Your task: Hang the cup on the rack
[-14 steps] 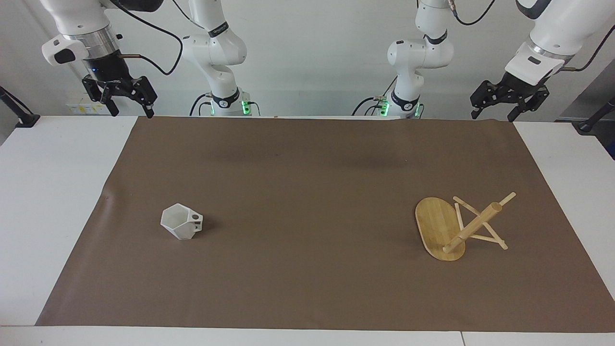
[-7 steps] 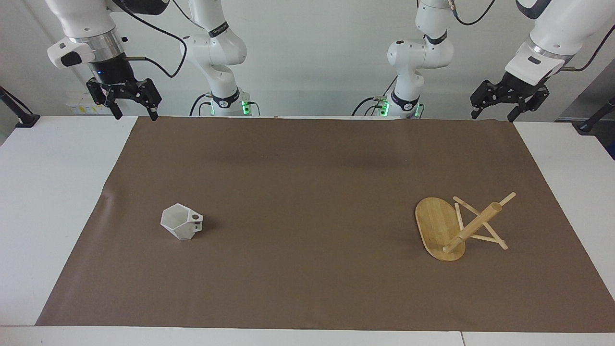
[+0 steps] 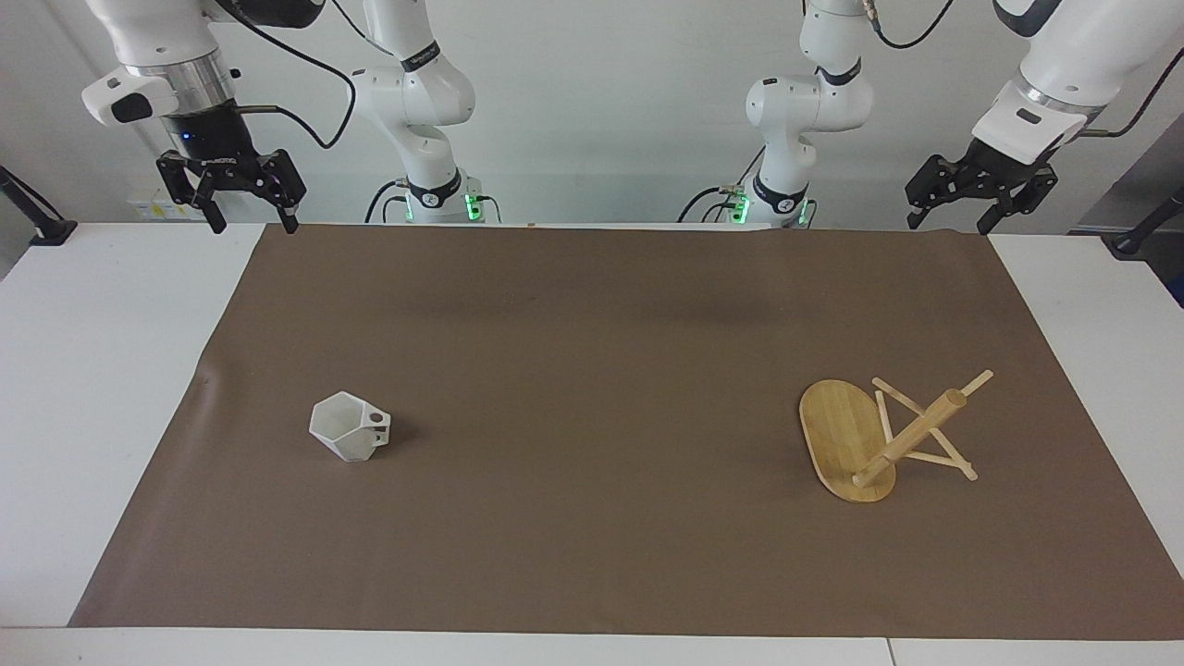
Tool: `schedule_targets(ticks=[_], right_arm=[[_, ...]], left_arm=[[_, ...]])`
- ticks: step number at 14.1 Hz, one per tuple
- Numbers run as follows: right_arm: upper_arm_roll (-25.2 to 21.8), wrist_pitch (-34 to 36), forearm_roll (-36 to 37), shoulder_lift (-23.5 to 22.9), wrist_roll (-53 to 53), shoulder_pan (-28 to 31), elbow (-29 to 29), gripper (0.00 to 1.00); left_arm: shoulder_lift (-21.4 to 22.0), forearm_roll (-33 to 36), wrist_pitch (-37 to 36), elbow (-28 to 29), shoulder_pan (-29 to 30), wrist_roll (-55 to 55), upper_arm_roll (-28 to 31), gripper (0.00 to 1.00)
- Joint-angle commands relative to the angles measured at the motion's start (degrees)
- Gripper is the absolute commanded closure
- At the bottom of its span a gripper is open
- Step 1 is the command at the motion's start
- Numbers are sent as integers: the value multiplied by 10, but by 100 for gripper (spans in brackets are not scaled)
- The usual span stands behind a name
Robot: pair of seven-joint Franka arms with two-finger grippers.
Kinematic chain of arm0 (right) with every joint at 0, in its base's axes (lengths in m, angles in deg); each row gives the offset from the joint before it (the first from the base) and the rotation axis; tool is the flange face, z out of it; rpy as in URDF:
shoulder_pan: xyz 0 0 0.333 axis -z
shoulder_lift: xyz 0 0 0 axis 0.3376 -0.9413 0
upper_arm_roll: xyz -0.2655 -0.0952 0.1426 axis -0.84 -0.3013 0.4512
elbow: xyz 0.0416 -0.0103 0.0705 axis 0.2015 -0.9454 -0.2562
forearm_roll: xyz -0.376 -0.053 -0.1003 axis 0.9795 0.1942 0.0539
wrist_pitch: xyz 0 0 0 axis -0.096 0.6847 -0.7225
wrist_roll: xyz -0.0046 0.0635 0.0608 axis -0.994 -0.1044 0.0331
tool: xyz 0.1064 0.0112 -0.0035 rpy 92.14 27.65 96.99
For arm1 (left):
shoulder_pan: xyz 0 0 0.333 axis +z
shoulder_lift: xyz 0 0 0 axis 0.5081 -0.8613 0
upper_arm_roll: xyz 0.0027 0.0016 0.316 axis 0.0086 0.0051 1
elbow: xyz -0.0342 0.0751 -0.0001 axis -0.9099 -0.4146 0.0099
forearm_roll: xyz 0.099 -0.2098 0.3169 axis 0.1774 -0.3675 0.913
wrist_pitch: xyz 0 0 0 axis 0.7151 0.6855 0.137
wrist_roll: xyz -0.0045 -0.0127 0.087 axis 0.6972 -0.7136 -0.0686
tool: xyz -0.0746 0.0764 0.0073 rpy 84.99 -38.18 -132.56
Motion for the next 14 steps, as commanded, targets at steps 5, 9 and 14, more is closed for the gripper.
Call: schedule_targets(ticks=[5,9,14], right_arm=[[-3,-58,-1,-42,42,5,-2,0],[1,-107,0,-93,15,4,-4,0],[2,-162,-1,-159,-14,4,-4,0]], left_arm=[[14,8,-1,16,1,5,-2,0],[14,8,-1,16,1,5,-2,0],[14,8,-1,16,1,5,-2,0]])
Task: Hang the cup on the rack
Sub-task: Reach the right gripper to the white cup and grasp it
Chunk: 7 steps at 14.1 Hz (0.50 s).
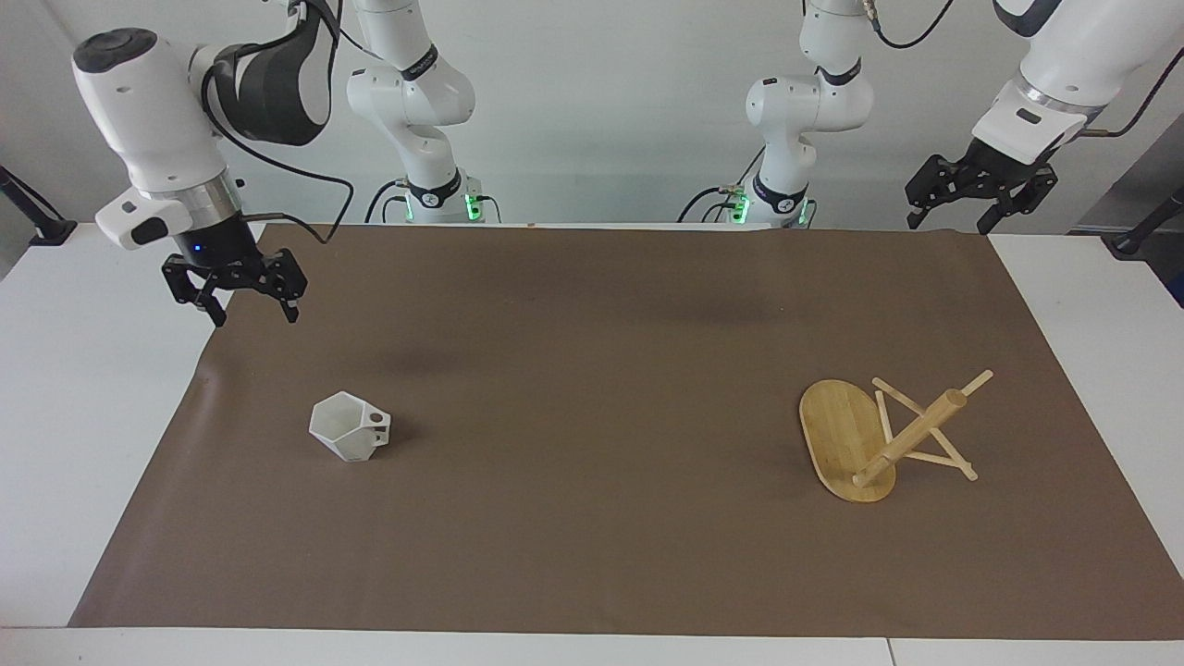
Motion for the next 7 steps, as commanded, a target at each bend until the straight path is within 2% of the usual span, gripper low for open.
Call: schedule_targets(ticks=[1,7], right_arm=[[5,-29,-1,-35,-33,4,2,0],[5,-119,-2,-126,-52,4,-2,0]], left_arm=[[15,8,-1,16,1,6,-2,0],[15,8,-1,16,1,5,-2,0]])
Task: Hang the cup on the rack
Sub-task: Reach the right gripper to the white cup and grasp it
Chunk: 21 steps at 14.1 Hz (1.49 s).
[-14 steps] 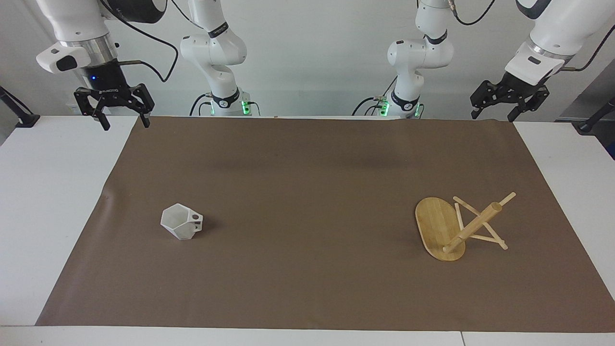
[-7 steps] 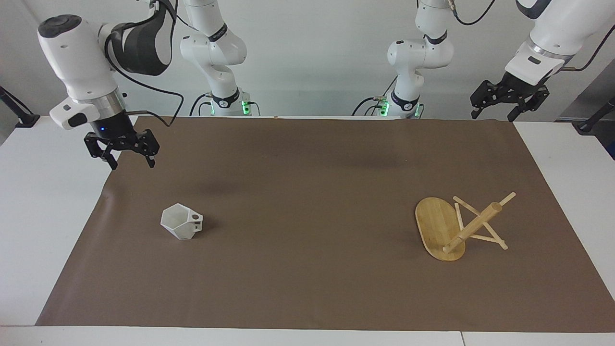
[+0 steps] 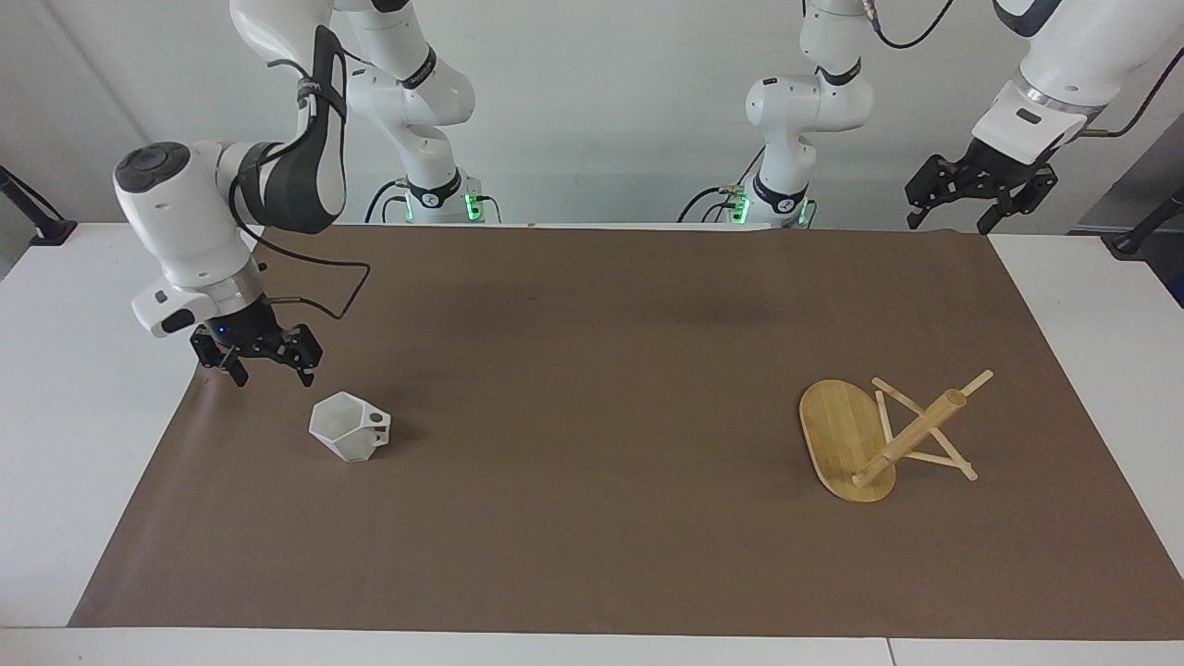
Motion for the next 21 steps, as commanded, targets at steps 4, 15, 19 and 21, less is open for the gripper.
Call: schedule_targets(ticks=[4,15,19,21], right_arm=[[15,-50,-2,-46,-35,4,-1,0],[16,-67,-3,-62,-40,4,-26,0],[16,-74,-2,-61,-40,4,-32,10],[16,-74,-2,-61,-40,3,-30,48]], left_arm=[[14,8,-1,16,1,5,-2,0],[15,8,-1,16,1,6,-2,0],[14,8,-1,16,1,6,-2,0],[15,8,-1,16,1,5,-2,0]])
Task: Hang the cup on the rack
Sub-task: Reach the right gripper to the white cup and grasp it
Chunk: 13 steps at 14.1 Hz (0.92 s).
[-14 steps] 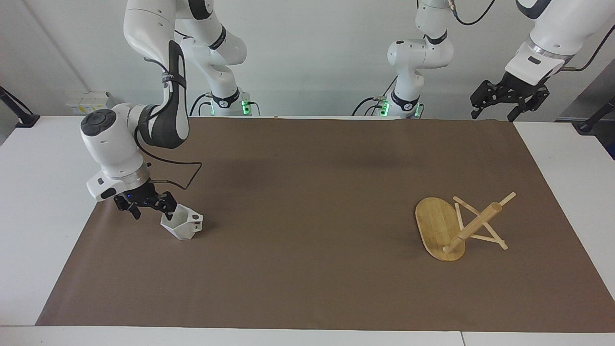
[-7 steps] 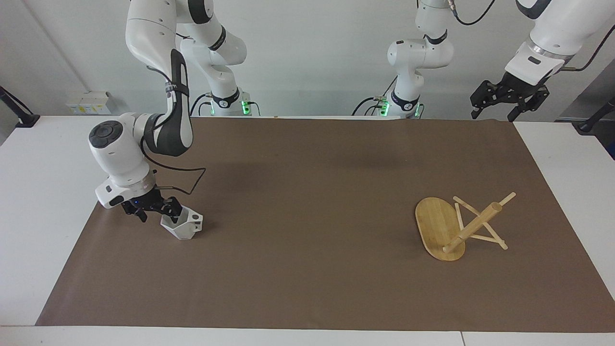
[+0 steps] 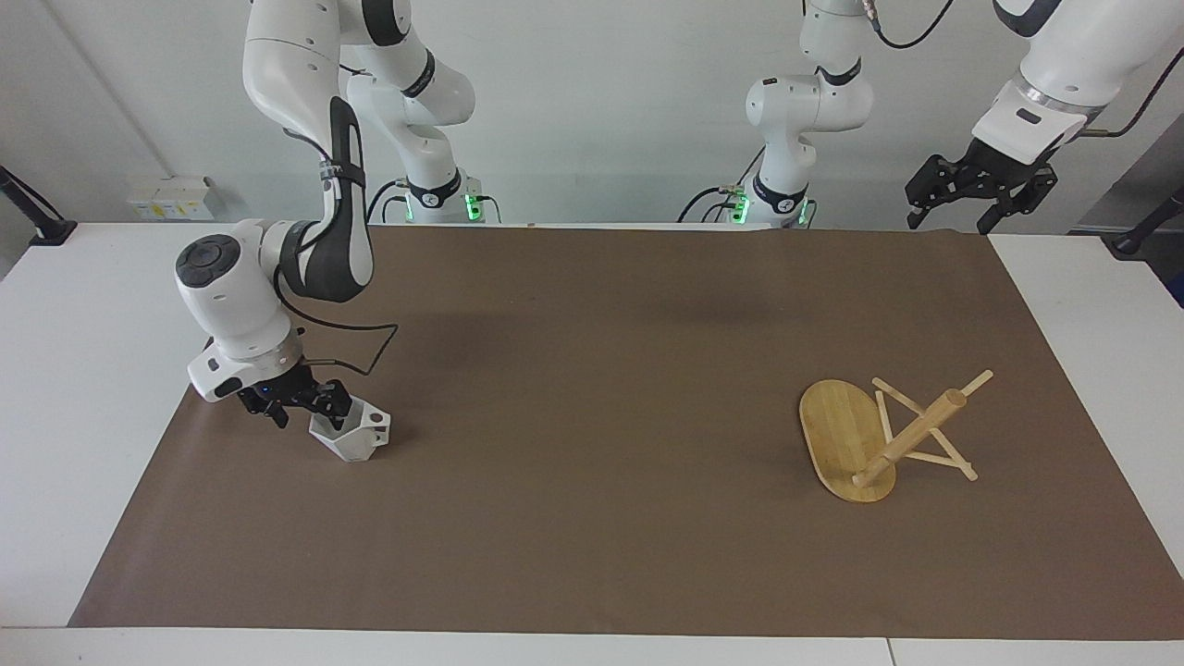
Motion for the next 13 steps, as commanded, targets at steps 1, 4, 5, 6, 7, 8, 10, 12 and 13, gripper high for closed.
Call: schedule_targets(ticks=[1,4,5,6,7,8,10,12,13], right_arm=[[4,-14,-2,8,-10,4,-12,74],[8,-12,-2,8,-9,3,-12,100],[8,-12,-2,8,-10,3,-12,100],[8,-11,-2,8,-10,3,-12,100],[9,-11,-2,8,-15,4,-12,100],[9,-11,-2,8,-24,3,-12,100],[11,-11,-2,8,-34,3,-12,100],[15,-10,-2,7,-36,3,-11,100],[15,-5,-2,7,-40,3,-7,100]], left_arm=[[15,8,-1,16,1,5,-2,0],[14,8,-1,16,1,6,-2,0],[15,8,-1,16,1,5,-2,0],[14,8,-1,16,1,5,-2,0],[15,8,-1,16,1,6,-2,0],[15,8,-1,16,1,5,-2,0],[15,8,-1,16,1,5,-2,0],[14,8,-1,16,1,5,-2,0],[15,8,-1,16,1,5,-2,0]])
